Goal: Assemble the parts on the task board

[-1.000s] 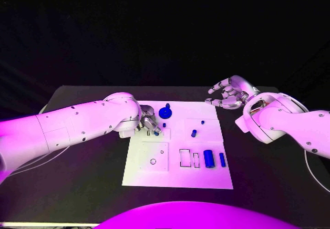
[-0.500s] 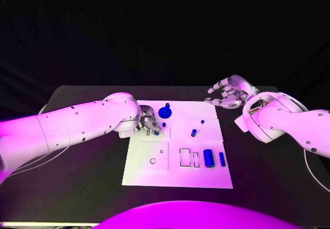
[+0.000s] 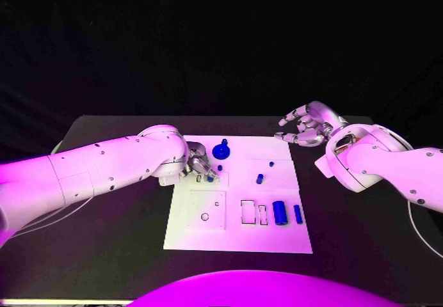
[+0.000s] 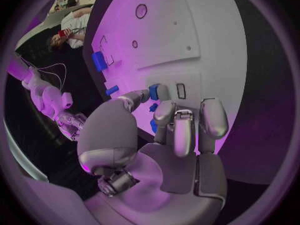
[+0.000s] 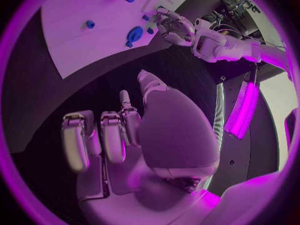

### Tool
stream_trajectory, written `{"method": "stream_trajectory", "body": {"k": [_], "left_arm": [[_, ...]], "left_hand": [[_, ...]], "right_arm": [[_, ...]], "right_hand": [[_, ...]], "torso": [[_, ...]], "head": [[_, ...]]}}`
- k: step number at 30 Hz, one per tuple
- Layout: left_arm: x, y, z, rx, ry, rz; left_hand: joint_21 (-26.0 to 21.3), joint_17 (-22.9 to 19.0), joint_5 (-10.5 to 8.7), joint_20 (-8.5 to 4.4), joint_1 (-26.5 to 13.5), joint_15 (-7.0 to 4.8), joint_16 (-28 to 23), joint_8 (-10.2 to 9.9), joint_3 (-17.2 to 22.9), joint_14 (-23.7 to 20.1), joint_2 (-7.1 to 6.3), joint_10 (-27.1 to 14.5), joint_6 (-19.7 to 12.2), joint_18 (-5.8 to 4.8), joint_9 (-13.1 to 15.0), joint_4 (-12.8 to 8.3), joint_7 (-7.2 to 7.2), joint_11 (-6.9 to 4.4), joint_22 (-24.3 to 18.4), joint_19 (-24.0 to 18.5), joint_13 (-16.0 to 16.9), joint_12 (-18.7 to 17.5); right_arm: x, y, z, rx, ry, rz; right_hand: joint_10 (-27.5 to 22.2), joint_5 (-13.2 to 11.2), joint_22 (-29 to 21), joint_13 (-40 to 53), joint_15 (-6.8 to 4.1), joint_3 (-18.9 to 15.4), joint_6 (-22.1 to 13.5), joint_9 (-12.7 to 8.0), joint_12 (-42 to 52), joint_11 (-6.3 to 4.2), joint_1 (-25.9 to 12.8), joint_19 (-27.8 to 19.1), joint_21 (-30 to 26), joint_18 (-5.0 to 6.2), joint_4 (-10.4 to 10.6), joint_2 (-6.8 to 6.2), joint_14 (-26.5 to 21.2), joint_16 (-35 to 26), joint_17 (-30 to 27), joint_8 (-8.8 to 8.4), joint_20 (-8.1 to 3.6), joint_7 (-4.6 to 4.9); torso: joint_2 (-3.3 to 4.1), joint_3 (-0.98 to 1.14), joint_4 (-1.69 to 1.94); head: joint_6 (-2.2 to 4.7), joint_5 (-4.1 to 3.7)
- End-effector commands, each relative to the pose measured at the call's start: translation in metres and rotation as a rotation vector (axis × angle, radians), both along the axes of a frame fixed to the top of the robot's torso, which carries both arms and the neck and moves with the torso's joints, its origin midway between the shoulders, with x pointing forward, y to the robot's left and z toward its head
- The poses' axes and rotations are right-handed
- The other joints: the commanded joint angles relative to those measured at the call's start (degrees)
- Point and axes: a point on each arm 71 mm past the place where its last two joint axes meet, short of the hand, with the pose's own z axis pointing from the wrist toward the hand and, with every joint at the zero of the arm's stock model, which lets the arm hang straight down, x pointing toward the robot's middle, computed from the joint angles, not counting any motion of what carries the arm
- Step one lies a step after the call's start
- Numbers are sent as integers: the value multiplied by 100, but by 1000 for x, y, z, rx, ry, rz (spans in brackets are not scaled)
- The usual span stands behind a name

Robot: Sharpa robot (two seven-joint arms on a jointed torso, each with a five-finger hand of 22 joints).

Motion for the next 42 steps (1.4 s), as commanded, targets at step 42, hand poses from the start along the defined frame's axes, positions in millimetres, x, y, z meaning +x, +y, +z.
{"method": "stream_trajectory", "body": {"k": [42], "left_arm": [[39,35,59,-117,-119,143]], "left_hand": [[-528,487,-1043,220,631,262,-256,-588,-898,292,95,-1300,-818,116,-272,599,433,364,-859,-554,-1950,-1515]], "right_arm": [[2,-5,-1,-4,-14,-13]], "right_hand": [[-200,-177,1256,521,-42,0,-23,-16,-229,6,-139,397,-300,29,8,-21,487,-138,1025,6,-37,2]], "torso": [[2,7,8]], "head": [[117,-37]]}}
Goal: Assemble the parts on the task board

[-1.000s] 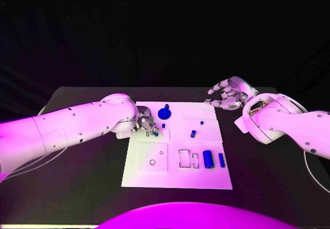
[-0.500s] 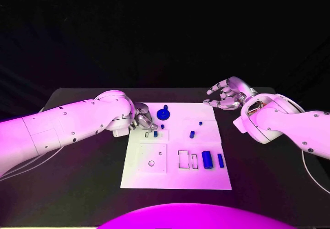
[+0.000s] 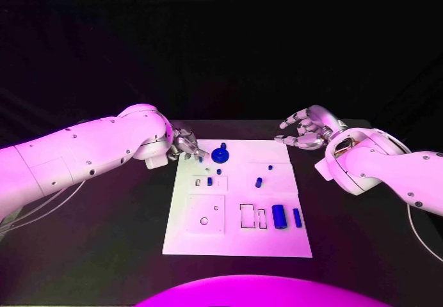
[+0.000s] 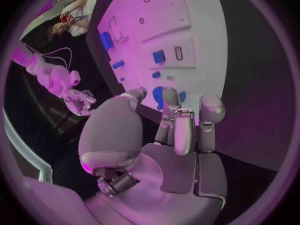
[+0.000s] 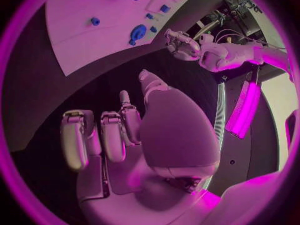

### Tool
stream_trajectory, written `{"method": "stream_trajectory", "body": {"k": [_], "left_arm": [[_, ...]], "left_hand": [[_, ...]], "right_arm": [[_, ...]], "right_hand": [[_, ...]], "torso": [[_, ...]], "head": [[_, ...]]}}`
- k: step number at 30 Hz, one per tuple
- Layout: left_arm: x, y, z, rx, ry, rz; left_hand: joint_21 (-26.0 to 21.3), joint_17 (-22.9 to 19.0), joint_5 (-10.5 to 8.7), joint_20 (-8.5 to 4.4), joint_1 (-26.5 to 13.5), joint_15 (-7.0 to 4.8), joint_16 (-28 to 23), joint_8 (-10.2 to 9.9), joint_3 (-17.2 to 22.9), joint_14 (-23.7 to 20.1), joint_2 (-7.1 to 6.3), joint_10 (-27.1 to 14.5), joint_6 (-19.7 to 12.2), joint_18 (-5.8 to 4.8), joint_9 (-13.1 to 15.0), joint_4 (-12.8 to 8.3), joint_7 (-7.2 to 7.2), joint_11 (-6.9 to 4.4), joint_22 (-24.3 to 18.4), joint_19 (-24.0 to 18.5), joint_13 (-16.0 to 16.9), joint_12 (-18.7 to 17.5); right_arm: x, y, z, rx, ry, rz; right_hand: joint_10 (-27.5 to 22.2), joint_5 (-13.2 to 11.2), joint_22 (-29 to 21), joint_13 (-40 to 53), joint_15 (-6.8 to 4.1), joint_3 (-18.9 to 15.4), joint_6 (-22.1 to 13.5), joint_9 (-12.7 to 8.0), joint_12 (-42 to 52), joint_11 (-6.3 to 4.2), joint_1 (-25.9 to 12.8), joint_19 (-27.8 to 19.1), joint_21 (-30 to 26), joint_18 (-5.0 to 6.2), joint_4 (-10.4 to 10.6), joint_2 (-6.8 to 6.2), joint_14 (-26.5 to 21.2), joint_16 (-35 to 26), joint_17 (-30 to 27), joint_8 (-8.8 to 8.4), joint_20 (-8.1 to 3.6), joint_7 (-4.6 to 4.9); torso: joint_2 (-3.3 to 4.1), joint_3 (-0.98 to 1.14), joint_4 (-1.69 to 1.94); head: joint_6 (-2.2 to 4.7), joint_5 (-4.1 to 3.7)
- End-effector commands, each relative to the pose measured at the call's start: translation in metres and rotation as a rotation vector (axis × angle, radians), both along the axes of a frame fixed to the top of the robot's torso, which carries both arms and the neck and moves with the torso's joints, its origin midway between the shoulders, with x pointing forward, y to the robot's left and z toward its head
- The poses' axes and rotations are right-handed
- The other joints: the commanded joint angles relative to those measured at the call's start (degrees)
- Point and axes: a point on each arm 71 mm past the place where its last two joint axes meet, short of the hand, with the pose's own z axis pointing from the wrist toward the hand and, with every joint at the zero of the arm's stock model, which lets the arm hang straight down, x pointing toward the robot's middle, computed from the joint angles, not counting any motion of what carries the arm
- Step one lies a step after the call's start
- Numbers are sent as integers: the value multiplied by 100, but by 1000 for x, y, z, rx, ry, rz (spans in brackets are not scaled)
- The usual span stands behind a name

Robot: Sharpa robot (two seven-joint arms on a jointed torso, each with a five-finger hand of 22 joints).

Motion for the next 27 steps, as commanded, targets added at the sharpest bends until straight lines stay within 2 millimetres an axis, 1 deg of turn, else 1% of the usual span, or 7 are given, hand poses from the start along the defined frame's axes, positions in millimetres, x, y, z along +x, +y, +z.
{"method": "stream_trajectory", "body": {"k": [1,3,6,15,24,26,27], "left_arm": [[10,2,4,-47,-23,40],[18,4,4,-36,-25,52],[24,5,3,-19,-18,56],[38,5,-4,36,23,56],[46,6,-10,66,57,65],[47,5,-12,70,65,62],[47,4,-13,72,70,60]], "left_hand": [[-41,477,32,50,134,57,-39,-72,-45,298,3,-41,-74,119,-64,-11,21,35,-38,-26,-65,-37],[-48,468,35,61,180,66,-43,-95,-52,295,-5,-49,-84,121,-87,-15,32,45,-46,-31,-82,-43],[-48,470,34,66,197,70,-42,-103,-60,295,-14,-48,-85,121,-97,-16,36,48,-43,-29,-83,-40],[-52,468,13,77,189,80,-43,-120,-95,294,-29,-53,-80,123,-119,4,45,59,-48,-32,-96,-41],[-62,458,-7,86,155,91,-46,-136,-130,289,-15,-74,-72,127,-142,16,53,68,-62,-43,-124,-54],[-65,468,-12,89,144,93,-42,-137,-139,292,-10,-67,-66,128,-147,17,54,69,-67,-47,-109,-41],[-65,468,-12,89,144,93,-42,-137,-139,292,-10,-67,-66,128,-147,17,54,69,-67,-47,-109,-41]], "right_arm": [[0,1,0,-2,-8,9],[0,2,0,-3,-7,11],[0,2,0,-3,-6,13],[1,4,0,-3,-6,18],[1,5,0,-2,-6,20],[1,5,0,-2,-6,20],[1,6,0,-1,-6,21]], "right_hand": [[-36,-30,1259,523,-42,0,-23,-5,-18,-14,-63,397,-17,29,8,8,487,-18,1023,6,-37,2],[-36,-30,1259,523,-42,0,-23,-5,-18,-14,-63,397,-17,29,8,8,487,-18,1023,6,-37,2],[-34,-28,1259,524,-42,2,-19,-4,-16,-15,-61,398,-16,28,5,11,487,-18,1024,10,-38,1],[-34,-28,1259,524,-42,2,-19,-4,-16,-15,-61,398,-16,28,5,11,487,-18,1024,10,-38,1],[-32,-25,1262,524,-43,6,-16,-3,-16,-17,-58,400,-12,27,3,16,488,-16,1029,13,-38,0],[-32,-25,1262,524,-43,6,-16,-3,-16,-17,-58,400,-12,27,3,16,488,-16,1029,13,-38,0],[-32,-25,1262,524,-43,6,-16,-3,-16,-17,-58,400,-12,27,3,16,488,-16,1029,13,-38,0]], "torso": [[8,-5,2],[18,-11,-5],[22,-12,-9],[26,-13,1],[75,-31,6],[77,-33,7],[85,-38,8]], "head": [[24,14],[36,27],[41,35],[10,33],[20,21],[12,17],[13,0]]}}
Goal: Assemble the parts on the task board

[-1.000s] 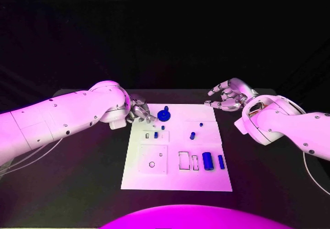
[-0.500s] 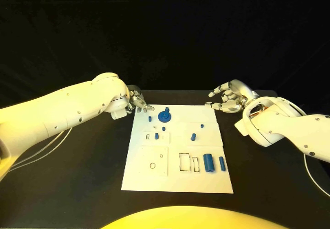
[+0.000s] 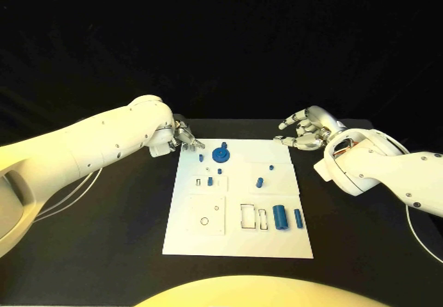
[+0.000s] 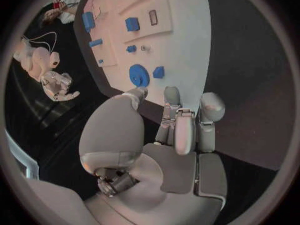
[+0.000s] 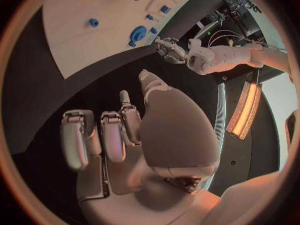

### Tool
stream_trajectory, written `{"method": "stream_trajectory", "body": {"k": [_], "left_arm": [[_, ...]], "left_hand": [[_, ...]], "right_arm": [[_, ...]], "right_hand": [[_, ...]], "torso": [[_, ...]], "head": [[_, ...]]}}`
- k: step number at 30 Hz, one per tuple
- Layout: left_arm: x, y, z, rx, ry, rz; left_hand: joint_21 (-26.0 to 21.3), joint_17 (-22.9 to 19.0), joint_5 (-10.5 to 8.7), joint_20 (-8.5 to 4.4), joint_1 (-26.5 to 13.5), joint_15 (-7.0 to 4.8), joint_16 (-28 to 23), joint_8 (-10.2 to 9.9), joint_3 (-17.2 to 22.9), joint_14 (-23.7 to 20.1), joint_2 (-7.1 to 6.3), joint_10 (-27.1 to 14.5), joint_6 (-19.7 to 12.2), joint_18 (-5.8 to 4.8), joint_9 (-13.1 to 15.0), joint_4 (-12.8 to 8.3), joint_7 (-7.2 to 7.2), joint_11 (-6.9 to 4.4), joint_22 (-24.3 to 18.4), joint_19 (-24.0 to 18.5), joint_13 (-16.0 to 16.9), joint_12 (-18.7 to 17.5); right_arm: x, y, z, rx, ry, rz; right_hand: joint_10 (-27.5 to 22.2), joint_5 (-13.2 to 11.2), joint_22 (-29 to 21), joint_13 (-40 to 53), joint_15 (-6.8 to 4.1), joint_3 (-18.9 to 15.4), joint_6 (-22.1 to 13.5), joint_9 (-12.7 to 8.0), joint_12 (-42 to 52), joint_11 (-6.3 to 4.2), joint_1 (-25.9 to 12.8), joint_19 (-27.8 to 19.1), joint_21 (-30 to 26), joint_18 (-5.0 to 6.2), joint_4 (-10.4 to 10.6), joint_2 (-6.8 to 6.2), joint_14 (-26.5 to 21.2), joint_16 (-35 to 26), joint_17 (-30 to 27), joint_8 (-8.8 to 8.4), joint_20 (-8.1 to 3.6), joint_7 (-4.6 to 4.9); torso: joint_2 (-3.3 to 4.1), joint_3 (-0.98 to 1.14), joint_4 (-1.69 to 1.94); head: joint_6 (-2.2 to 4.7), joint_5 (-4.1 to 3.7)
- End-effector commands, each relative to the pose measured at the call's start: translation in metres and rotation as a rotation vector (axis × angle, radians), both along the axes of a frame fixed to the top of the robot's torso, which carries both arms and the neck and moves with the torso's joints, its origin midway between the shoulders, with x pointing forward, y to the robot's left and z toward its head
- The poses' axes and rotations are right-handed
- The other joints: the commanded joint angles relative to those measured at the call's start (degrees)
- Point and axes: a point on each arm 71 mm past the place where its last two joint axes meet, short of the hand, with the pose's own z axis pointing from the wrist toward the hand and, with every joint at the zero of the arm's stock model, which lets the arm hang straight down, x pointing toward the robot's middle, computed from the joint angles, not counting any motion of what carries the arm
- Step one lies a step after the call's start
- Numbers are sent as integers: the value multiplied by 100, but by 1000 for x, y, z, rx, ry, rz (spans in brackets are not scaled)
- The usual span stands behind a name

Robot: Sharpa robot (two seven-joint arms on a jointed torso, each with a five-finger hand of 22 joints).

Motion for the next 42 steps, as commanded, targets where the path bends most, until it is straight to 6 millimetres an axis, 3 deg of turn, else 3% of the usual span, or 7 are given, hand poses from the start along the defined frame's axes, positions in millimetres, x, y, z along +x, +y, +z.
{"method": "stream_trajectory", "body": {"k": [1,5,13,22,42], "left_arm": [[-1,-5,-2,8,38,-42],[0,-7,-6,19,61,-49],[0,-8,-12,28,80,-47],[-1,-10,-13,19,83,-50],[-2,-15,-12,-12,74,-53]], "left_hand": [[-30,469,-12,38,-9,53,-19,-37,-37,292,12,-21,-27,77,-9,9,15,23,-3,4,9,-12],[-23,480,-19,42,-28,55,-13,-35,-53,295,25,-6,-6,74,-17,10,12,23,14,14,35,13],[-13,504,-31,47,-51,55,0,-34,-74,302,43,5,15,70,-28,10,9,22,34,26,49,33],[3,522,-31,52,-41,46,11,-17,-85,308,108,47,89,66,-45,0,-12,5,65,47,91,87],[32,558,-19,47,56,22,32,-2,-80,323,168,100,168,58,-70,-18,-42,-23,116,82,124,142]], "right_arm": [[0,2,0,-3,-6,14],[0,2,0,-2,-7,15],[-1,2,1,-2,-6,14],[-1,2,1,-2,-6,14],[0,3,0,-3,-4,13]], "right_hand": [[-33,-26,1258,525,-43,6,-16,-3,-16,-17,-58,400,-12,27,3,16,489,-16,1031,13,-38,0],[-33,-26,1258,525,-43,6,-16,-3,-16,-17,-58,400,-12,27,3,16,489,-16,1031,13,-38,0],[-33,-26,1258,525,-43,6,-16,-3,-16,-17,-58,400,-12,27,3,16,489,-16,1031,13,-38,0],[-33,-21,1250,522,-45,10,-10,-2,-18,-19,-56,394,-28,31,1,22,485,-23,1018,19,-39,-2],[-23,-19,1254,529,-47,14,-2,0,-8,-21,-54,399,-20,28,1,27,487,-21,1024,25,-40,-5]], "torso": [[25,-14,4],[40,-22,-4],[35,-17,11],[33,-17,0],[37,-19,11]], "head": [[3,-25],[11,-31],[-15,-40],[-23,-37],[-12,-33]]}}
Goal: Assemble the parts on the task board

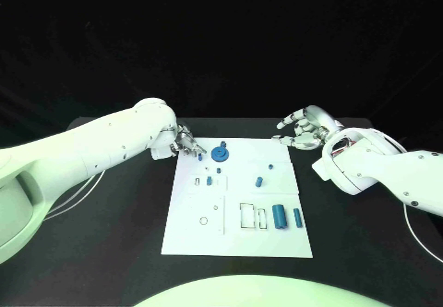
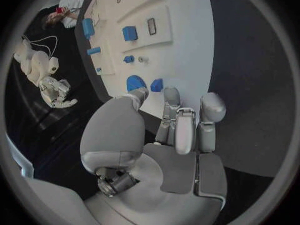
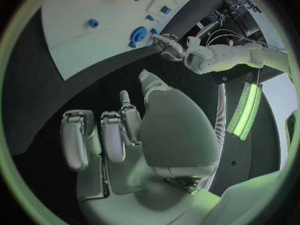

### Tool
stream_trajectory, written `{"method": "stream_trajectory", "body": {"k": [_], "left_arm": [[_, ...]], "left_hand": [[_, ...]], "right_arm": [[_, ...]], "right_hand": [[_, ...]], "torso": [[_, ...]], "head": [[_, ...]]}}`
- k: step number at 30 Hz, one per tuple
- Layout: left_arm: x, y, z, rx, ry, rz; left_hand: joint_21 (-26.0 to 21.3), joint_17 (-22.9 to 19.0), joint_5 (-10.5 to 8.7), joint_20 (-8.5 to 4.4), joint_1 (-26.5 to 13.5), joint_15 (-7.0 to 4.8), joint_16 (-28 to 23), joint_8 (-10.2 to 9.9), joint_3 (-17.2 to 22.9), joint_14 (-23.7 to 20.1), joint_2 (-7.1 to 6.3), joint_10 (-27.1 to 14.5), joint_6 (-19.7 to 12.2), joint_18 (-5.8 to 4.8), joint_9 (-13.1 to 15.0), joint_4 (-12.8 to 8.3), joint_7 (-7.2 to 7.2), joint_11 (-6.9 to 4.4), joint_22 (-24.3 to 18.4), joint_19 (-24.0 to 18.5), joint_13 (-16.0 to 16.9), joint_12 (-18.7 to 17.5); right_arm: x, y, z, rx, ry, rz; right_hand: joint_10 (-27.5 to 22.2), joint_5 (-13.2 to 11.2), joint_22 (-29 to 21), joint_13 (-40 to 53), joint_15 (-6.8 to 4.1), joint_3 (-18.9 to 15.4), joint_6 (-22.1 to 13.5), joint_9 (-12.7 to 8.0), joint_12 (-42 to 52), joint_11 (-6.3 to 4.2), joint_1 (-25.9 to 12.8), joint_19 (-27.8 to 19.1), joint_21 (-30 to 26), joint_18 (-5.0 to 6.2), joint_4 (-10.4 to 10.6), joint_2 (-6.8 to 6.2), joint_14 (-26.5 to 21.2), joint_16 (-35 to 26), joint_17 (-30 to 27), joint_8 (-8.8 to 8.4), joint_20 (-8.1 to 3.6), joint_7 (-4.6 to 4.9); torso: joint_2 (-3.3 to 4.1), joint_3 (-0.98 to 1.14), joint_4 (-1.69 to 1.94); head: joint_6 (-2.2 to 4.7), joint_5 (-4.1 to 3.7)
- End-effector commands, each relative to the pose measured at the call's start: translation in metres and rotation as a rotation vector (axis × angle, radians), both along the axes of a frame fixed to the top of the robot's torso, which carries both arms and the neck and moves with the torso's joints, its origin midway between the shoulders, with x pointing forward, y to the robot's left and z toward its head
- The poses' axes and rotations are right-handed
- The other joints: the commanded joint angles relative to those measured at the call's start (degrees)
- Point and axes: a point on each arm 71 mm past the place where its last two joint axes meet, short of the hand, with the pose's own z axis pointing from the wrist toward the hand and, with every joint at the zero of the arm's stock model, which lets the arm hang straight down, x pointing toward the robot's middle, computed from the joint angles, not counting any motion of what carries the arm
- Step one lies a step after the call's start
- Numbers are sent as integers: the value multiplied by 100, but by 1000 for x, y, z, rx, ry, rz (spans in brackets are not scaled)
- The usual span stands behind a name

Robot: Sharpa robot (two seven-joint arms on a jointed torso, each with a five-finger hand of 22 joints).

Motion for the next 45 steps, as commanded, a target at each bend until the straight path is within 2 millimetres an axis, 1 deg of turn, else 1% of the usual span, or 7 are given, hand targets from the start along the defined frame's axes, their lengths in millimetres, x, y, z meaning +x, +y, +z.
{"method": "stream_trajectory", "body": {"k": [1,19,22,26,30,37,45], "left_arm": [[-1,-6,0,-28,6,-16],[-2,-7,0,-30,13,-24],[-2,-7,0,-33,10,-22],[-2,-7,1,-40,0,-17],[-2,-6,1,-53,-4,-12],[-5,-4,2,-90,-3,-2],[-18,4,7,-148,-5,3]], "left_hand": [[37,562,-16,3,43,-1,34,-1,-16,304,42,48,48,57,-10,-22,-9,2,14,46,10,30],[73,611,-11,-49,515,-69,64,40,150,328,208,144,210,47,-64,-71,-98,-78,77,86,35,95],[81,609,29,-108,1103,-134,63,115,675,330,336,178,213,46,-29,-374,-164,-145,93,92,45,101],[109,614,41,-126,1220,-141,66,352,1619,335,166,328,125,36,175,-717,-158,-134,136,110,148,190],[142,609,42,-118,995,-129,65,514,2185,336,68,406,78,29,326,-942,-141,-139,183,131,200,260],[207,654,78,-130,743,-144,87,625,2682,356,-37,508,111,14,423,-1237,-150,-154,281,188,311,374],[283,696,209,-150,563,-167,105,673,2926,372,-147,647,194,-9,459,-1423,-176,-181,408,270,460,502]], "right_arm": [[0,1,0,-4,-4,11],[0,2,0,-7,-1,11],[0,2,0,-7,-1,11],[1,2,0,-8,-1,10],[1,2,0,-8,-1,10],[1,2,-1,-8,-2,10],[1,1,-1,-9,-2,8]], "right_hand": [[-24,-20,1257,529,-47,14,-2,-1,-9,-21,-31,399,-20,29,1,4,487,-21,1020,25,-40,-5],[-20,-10,1257,529,-50,25,8,2,-7,-25,-21,399,-21,29,-3,13,487,-24,1017,34,-42,-9],[-18,-7,1257,530,-50,26,9,2,-6,-25,-20,399,-21,29,-4,13,487,-24,1018,35,-42,-9],[-15,-2,1257,533,-51,29,10,2,-2,-26,-18,400,-21,29,-4,15,488,-23,1020,36,-43,-10],[-12,9,1255,535,-52,32,13,3,1,-27,-14,399,-24,29,-5,17,487,-25,1016,38,-44,-11],[-12,9,1255,535,-52,32,13,3,1,-27,-14,399,-24,29,-5,17,487,-25,1016,38,-44,-11],[-12,20,1256,532,-53,35,14,3,-1,-28,-14,399,-23,29,-4,17,488,-23,1021,40,-45,-11]], "torso": [[4,1,6],[5,0,-4],[6,-2,-4],[3,-1,-1],[0,-3,0],[-12,2,9],[-15,8,11]], "head": [[-8,2],[-15,-7],[-16,-8],[-18,-11],[-23,-10],[-22,6],[-7,44]]}}
